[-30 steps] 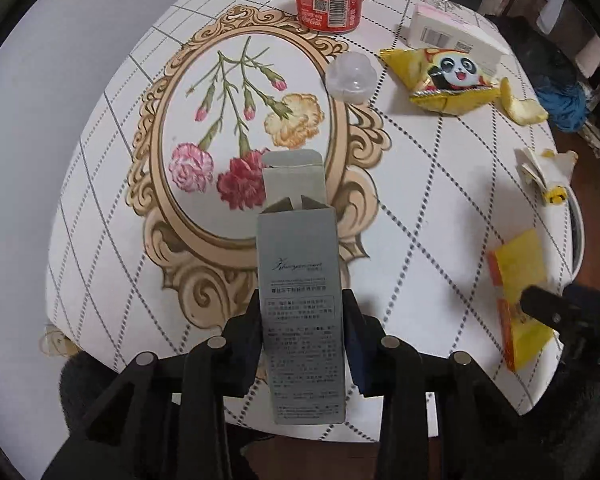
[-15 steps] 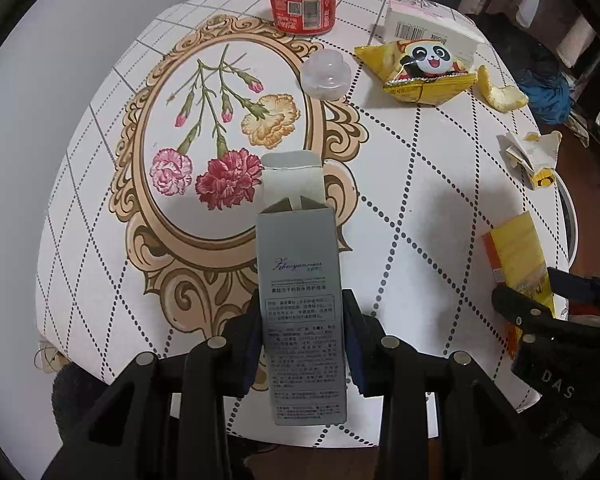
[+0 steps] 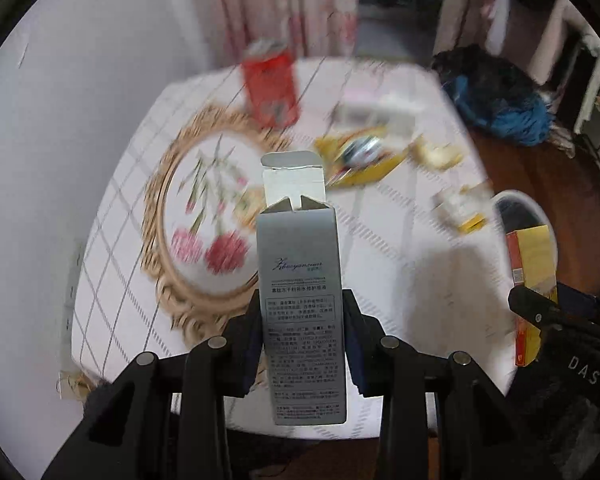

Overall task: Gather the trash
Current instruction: 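Carry both boxes over the bin and open both tools to drop them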

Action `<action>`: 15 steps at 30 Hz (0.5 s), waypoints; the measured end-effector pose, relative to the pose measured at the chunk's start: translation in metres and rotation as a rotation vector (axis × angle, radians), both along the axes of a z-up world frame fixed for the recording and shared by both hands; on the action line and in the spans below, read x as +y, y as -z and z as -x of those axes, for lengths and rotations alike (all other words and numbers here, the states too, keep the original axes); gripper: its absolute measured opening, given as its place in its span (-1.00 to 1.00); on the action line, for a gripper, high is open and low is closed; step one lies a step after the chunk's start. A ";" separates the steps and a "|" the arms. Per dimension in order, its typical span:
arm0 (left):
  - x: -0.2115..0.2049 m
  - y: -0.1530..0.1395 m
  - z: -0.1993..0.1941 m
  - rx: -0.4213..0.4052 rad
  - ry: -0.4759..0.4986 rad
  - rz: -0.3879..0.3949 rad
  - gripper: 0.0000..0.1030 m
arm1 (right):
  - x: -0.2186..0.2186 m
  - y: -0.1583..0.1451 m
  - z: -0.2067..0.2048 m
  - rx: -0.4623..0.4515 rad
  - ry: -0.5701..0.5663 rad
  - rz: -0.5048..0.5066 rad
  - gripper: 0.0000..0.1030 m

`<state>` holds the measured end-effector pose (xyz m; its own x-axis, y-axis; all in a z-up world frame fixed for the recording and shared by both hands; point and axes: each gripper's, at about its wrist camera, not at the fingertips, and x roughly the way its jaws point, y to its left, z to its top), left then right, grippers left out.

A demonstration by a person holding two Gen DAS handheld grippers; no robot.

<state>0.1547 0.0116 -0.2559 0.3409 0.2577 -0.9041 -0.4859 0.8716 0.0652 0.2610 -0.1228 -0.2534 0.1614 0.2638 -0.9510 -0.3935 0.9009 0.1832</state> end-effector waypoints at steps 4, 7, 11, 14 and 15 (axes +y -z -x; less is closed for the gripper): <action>-0.032 -0.033 -0.044 -0.058 0.082 -0.016 -0.38 | -0.059 -0.025 -0.040 -0.032 0.088 -0.032 0.18; -0.069 -0.051 -0.091 -0.094 0.162 -0.014 -0.38 | -0.110 -0.031 -0.078 -0.047 0.160 -0.025 0.18; -0.122 -0.049 -0.155 -0.093 0.259 0.001 -0.38 | -0.178 -0.006 -0.136 -0.037 0.255 0.048 0.18; -0.157 -0.021 -0.204 -0.052 0.315 0.022 -0.38 | -0.212 0.035 -0.175 0.023 0.296 0.102 0.18; -0.166 -0.010 -0.219 -0.033 0.327 0.029 -0.38 | -0.221 0.052 -0.187 0.048 0.303 0.123 0.18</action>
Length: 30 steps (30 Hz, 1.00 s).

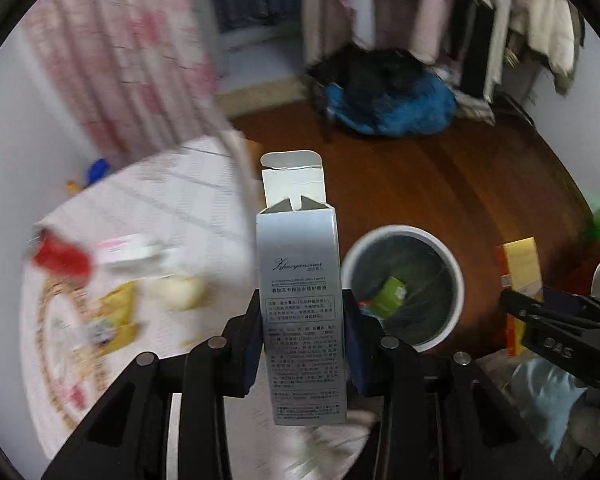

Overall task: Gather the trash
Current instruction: 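Carry both boxes over the bin and open both tools to drop them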

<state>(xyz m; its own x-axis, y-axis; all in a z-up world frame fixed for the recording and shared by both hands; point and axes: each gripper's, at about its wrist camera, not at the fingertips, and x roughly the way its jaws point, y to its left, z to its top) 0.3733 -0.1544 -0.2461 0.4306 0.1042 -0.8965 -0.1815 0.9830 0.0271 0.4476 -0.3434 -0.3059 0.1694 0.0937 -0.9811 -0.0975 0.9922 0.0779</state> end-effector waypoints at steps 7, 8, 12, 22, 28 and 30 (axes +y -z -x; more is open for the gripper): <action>-0.042 0.100 -0.086 0.170 0.054 0.043 -0.38 | -0.037 0.122 -0.058 0.181 0.058 0.053 0.18; -0.044 0.110 -0.091 0.189 0.054 0.050 -0.38 | -0.040 0.138 -0.064 0.200 0.065 0.058 0.18; -0.053 0.146 -0.112 0.260 0.080 0.088 -0.36 | -0.046 0.175 -0.077 0.243 0.082 0.048 0.18; -0.055 0.152 -0.114 0.288 0.085 0.096 0.73 | -0.049 0.185 -0.074 0.272 0.117 0.012 0.87; -0.050 0.143 -0.107 0.274 0.080 0.063 0.77 | -0.047 0.159 -0.064 0.227 0.106 0.040 0.95; -0.049 0.140 -0.104 0.268 0.077 0.053 0.77 | -0.046 0.149 -0.059 0.211 0.101 0.045 0.98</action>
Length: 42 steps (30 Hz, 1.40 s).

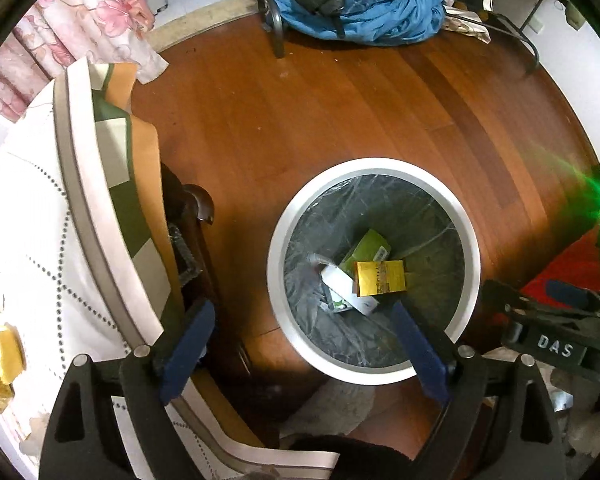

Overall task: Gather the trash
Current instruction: 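Carry both boxes over the bin and open both tools to drop them, then swing both tools back from the bin toward the table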

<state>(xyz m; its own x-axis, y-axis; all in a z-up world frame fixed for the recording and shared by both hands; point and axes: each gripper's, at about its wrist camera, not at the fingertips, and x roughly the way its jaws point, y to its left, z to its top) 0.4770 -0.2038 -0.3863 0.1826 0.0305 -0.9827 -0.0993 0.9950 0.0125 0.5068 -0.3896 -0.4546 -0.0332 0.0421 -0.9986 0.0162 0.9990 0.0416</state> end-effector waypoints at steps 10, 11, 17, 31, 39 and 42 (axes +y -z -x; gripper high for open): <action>0.001 -0.020 0.010 -0.042 -0.007 -0.026 0.78 | 0.004 -0.036 0.013 -0.057 -0.011 -0.008 0.98; 0.001 -0.025 0.012 -0.050 -0.009 -0.026 0.78 | 0.003 -0.042 0.015 -0.068 -0.008 -0.013 0.98; 0.003 -0.053 0.023 -0.103 -0.010 -0.031 0.78 | 0.002 -0.073 0.028 -0.115 -0.002 -0.026 0.98; 0.026 -0.151 0.070 -0.293 -0.042 0.001 0.78 | 0.004 -0.201 0.066 -0.325 0.034 -0.063 0.98; 0.110 -0.200 0.126 -0.387 -0.188 -0.054 0.78 | 0.088 -0.260 0.091 -0.399 -0.073 -0.176 0.98; 0.162 -0.206 0.151 -0.380 -0.273 -0.135 0.78 | 0.145 -0.251 0.100 -0.366 -0.150 -0.211 0.98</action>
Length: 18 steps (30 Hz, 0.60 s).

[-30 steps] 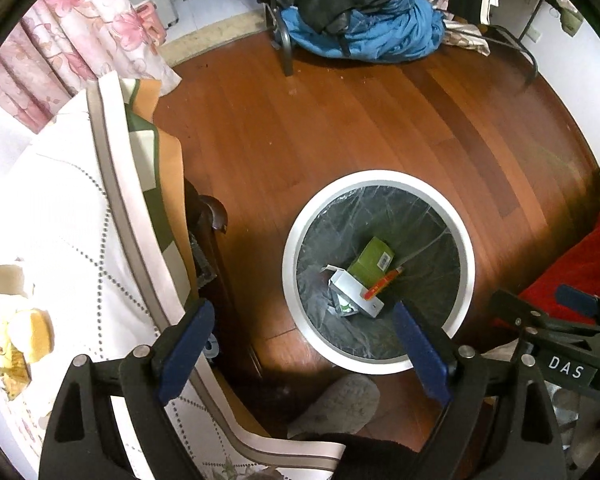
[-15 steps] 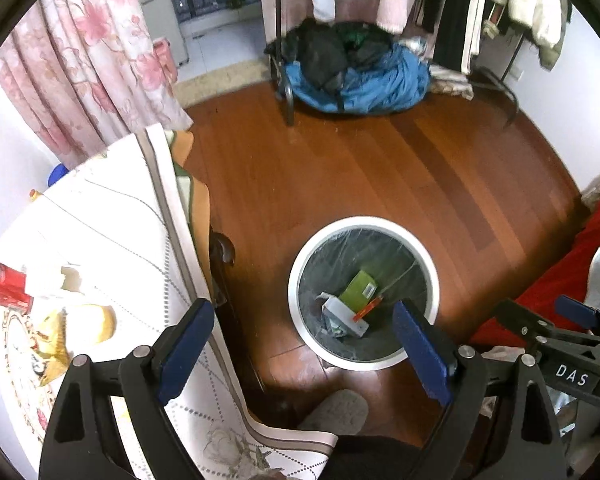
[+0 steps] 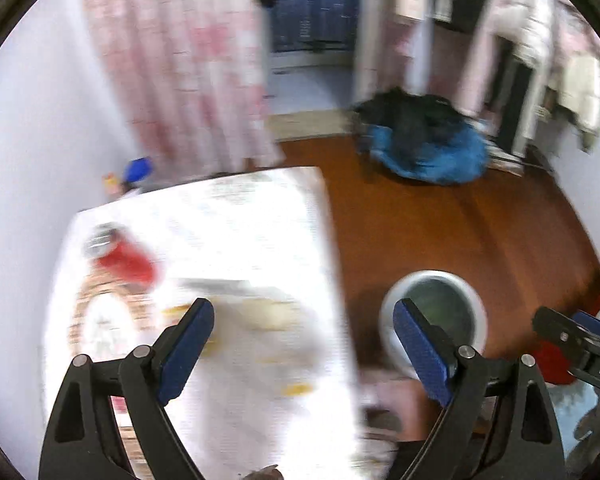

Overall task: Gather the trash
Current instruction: 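Swing both tools back from the bin toward the table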

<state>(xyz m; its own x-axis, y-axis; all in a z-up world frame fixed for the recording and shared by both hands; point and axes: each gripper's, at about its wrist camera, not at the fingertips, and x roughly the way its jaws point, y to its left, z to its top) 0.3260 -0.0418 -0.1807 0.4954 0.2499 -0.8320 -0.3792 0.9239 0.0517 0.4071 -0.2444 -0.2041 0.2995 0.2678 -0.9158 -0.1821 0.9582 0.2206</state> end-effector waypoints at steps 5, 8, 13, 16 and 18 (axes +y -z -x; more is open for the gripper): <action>0.089 0.021 0.056 0.067 -0.180 -0.061 0.78 | 0.099 0.049 0.020 0.104 -0.141 -0.004 0.98; 0.126 0.054 0.088 0.136 -0.258 -0.046 0.78 | 0.145 0.088 0.035 0.177 -0.209 0.015 0.98; 0.163 0.105 0.128 0.215 -0.338 0.006 0.78 | 0.186 0.125 0.053 0.219 -0.264 0.061 0.94; 0.179 0.123 0.140 0.215 -0.356 0.054 0.78 | 0.197 0.136 0.057 0.232 -0.265 0.047 0.20; 0.184 0.130 0.145 0.207 -0.353 0.083 0.78 | 0.204 0.140 0.060 0.234 -0.272 0.037 -0.08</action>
